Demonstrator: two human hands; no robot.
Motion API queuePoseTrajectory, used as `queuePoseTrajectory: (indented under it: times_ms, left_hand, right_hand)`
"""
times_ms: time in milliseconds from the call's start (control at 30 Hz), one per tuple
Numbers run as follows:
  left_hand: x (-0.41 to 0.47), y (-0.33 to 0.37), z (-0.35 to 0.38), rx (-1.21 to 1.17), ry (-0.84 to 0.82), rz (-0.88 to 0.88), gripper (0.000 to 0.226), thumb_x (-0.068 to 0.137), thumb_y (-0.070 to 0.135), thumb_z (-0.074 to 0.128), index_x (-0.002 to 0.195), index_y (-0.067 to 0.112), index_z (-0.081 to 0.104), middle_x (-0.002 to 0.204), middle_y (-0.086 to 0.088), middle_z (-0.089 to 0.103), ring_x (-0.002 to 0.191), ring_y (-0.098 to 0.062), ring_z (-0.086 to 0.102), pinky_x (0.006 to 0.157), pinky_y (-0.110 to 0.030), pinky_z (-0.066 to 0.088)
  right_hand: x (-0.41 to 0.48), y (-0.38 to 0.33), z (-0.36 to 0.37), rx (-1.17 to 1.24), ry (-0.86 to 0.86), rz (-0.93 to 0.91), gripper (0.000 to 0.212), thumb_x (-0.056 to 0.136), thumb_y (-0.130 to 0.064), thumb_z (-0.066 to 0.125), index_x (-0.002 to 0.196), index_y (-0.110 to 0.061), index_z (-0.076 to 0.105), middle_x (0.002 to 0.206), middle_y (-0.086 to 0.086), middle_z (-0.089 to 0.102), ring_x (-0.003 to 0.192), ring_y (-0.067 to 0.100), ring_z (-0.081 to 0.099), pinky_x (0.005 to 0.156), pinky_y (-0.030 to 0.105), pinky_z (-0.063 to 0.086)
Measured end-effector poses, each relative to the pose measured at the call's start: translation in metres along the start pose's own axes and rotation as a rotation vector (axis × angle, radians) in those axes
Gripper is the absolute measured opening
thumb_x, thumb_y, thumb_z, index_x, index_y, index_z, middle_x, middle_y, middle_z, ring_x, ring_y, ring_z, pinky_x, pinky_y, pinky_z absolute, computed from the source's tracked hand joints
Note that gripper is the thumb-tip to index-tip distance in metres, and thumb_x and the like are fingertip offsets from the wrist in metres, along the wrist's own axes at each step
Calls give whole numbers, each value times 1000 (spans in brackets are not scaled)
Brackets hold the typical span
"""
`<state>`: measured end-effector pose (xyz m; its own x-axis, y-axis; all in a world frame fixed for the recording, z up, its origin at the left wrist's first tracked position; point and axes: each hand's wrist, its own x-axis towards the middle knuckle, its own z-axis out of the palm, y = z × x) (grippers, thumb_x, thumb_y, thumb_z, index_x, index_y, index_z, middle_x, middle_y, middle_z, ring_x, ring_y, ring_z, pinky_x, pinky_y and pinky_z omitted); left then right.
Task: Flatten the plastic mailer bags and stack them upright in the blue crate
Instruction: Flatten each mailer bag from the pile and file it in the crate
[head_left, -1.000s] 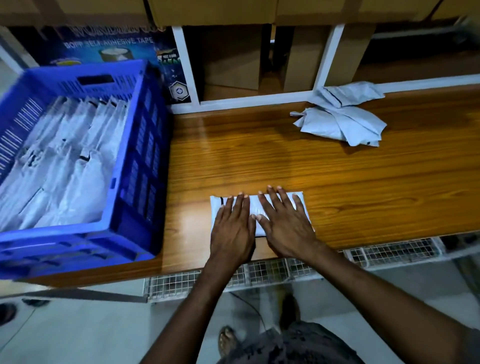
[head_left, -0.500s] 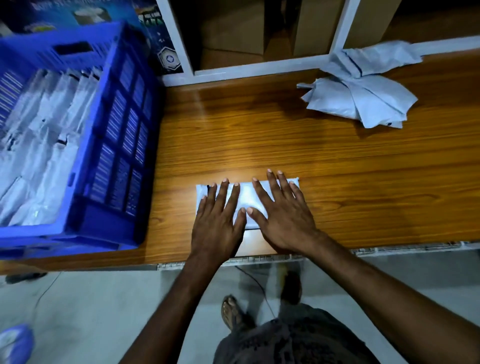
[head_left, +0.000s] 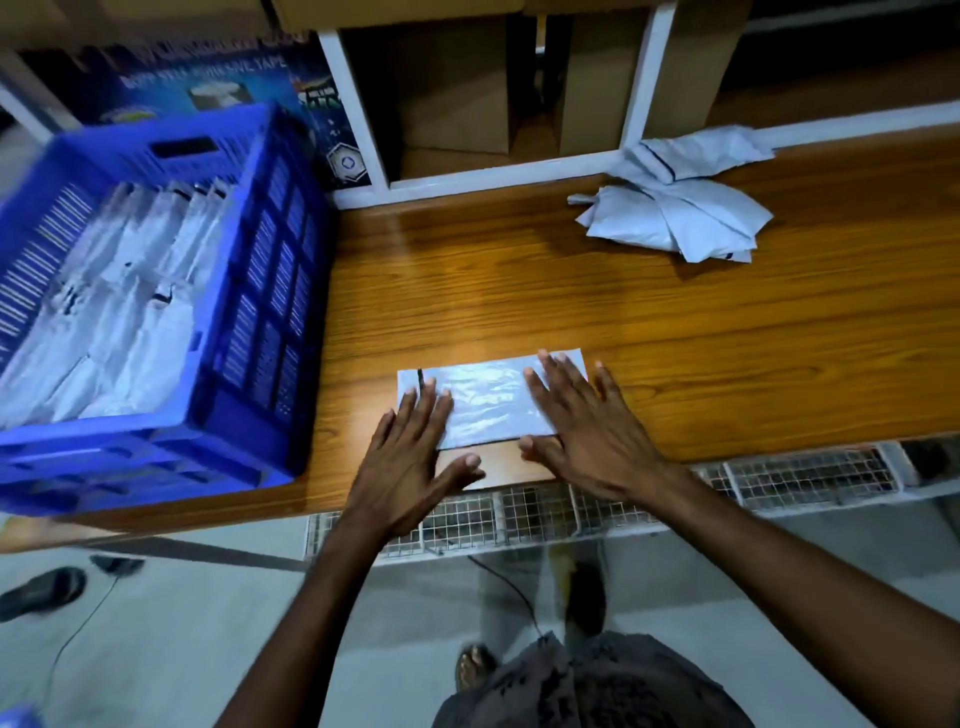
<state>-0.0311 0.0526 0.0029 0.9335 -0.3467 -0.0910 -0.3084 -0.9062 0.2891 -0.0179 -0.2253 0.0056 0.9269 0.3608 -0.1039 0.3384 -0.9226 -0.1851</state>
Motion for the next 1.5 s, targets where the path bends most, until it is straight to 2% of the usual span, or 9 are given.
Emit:
queuePoseTrajectory:
  times_ms: [133,233,333,533,633,700,767,900,1500]
  left_hand:
    - [-36,-14,2,19,-8,95,88,96,75,41,165,31,8,170,12,-5,158,-9,-4,128,-35,8]
    - [-55,-17,1,3,177,257,59,92,26,74,148,22,55,159,0,45,141,-23,50,109,-47,49]
    - [-66,-12,-13,-174,332,274,51,84,0,72,129,21,70,133,1,69,117,-24,68,94,-40,57]
    - [-28,17,-59,-665,628,-121,24,99,36,68,123,29,66,84,5,70,72,-8,62,72,-37,53]
    - [3,11,-41,-554,586,-193,56,98,44,58,149,25,46,111,-10,69,99,-26,65,90,-46,54]
    - [22,5,-20,-317,491,-223,78,98,49,50,162,15,24,157,-16,42,142,-33,41,114,-47,35]
    - [33,13,-3,-88,344,-129,74,102,52,36,164,17,17,171,-8,18,157,-28,16,122,-46,19]
    - [44,26,20,3,110,-50,68,105,51,10,165,21,15,172,0,8,159,-24,2,126,-45,6]
    - [-1,-33,10,-11,89,-153,77,101,70,12,165,28,8,172,7,-2,158,-12,-3,127,-38,3]
  right_hand:
    - [-48,-7,8,-60,-61,-39,92,93,-82,28,161,-32,-9,167,-6,-20,154,12,-19,125,49,-4]
    - [-66,-11,7,-75,6,-33,73,94,-37,64,158,-31,31,168,1,19,155,20,19,121,53,22]
    - [-82,-15,-12,109,219,14,55,86,-7,68,135,-30,63,148,0,55,138,24,49,111,48,39]
    - [-43,-15,-83,538,465,228,34,96,-25,69,130,-26,65,108,-1,73,81,11,65,68,28,50]
    - [-14,-6,-71,442,349,309,63,94,-30,70,151,-29,43,134,7,64,116,26,61,94,43,53]
    - [-2,-11,-54,261,308,348,71,99,-33,62,160,-25,26,160,5,37,144,26,37,117,46,32]
    - [10,-27,-39,142,280,290,62,105,-34,48,161,-24,22,168,1,20,153,21,19,123,43,14]
    - [32,-60,1,79,65,181,57,110,-37,27,161,-15,19,170,3,7,157,21,4,125,46,6]
    - [-1,3,2,-29,-99,282,83,97,-71,-6,160,-16,-15,166,4,-24,152,19,-26,122,52,-14]
